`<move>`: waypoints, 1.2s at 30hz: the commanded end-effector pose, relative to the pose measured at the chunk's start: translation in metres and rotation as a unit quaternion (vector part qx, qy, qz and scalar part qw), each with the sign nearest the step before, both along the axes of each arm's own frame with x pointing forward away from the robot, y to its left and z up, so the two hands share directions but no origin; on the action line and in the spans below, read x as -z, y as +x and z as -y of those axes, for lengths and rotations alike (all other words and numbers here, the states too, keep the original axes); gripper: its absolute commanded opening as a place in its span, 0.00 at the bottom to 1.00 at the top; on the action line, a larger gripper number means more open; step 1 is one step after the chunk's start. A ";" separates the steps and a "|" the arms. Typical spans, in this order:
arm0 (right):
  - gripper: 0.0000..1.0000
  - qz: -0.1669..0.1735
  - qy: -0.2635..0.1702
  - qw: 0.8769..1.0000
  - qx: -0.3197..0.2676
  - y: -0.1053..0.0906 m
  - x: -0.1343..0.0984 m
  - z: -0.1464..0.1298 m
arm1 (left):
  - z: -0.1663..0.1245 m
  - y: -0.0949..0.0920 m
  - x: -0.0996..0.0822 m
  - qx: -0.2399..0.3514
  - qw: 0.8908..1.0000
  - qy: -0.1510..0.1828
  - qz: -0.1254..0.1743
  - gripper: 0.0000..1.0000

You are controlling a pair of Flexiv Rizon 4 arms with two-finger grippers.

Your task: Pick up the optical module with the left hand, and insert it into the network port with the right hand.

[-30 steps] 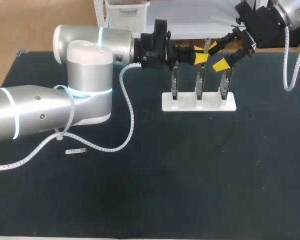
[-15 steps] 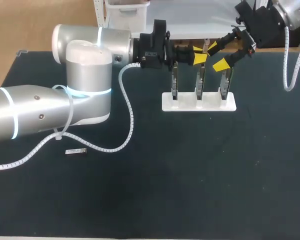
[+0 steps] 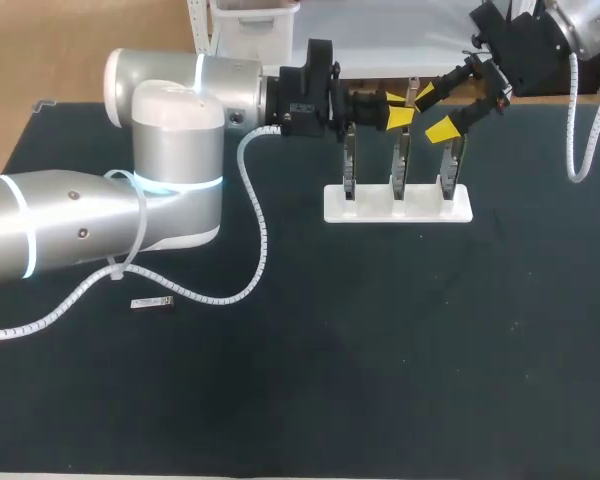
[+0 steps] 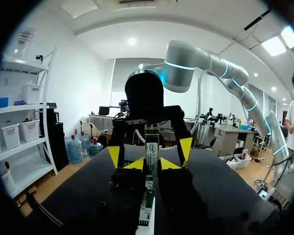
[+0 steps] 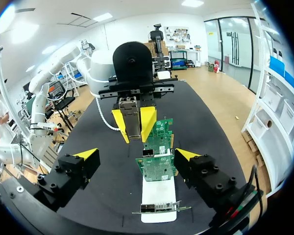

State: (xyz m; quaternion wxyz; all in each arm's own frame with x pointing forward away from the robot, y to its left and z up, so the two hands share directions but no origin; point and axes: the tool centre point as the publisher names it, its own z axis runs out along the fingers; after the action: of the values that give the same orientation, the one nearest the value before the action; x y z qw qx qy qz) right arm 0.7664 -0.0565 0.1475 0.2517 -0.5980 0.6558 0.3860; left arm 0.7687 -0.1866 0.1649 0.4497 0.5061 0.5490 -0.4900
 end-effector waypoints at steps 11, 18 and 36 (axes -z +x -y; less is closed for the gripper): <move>1.00 0.014 0.017 1.000 0.013 0.004 -0.016 0.002 | 0.000 0.000 0.000 0.000 1.000 0.001 0.000 0.00; 1.00 0.027 0.021 0.999 0.010 0.004 -0.029 -0.003 | 0.000 0.000 0.000 0.000 1.000 0.001 0.000 0.00; 1.00 0.032 0.038 0.999 0.010 0.010 -0.044 -0.018 | 0.000 0.000 0.000 0.000 1.000 0.001 0.000 0.00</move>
State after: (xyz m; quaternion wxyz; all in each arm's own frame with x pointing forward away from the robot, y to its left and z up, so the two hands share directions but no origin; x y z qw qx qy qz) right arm 0.7768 -0.0385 0.1911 0.2985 -0.5925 0.6394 0.3885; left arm 0.7686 -0.1865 0.1650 0.4497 0.5062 0.5490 -0.4900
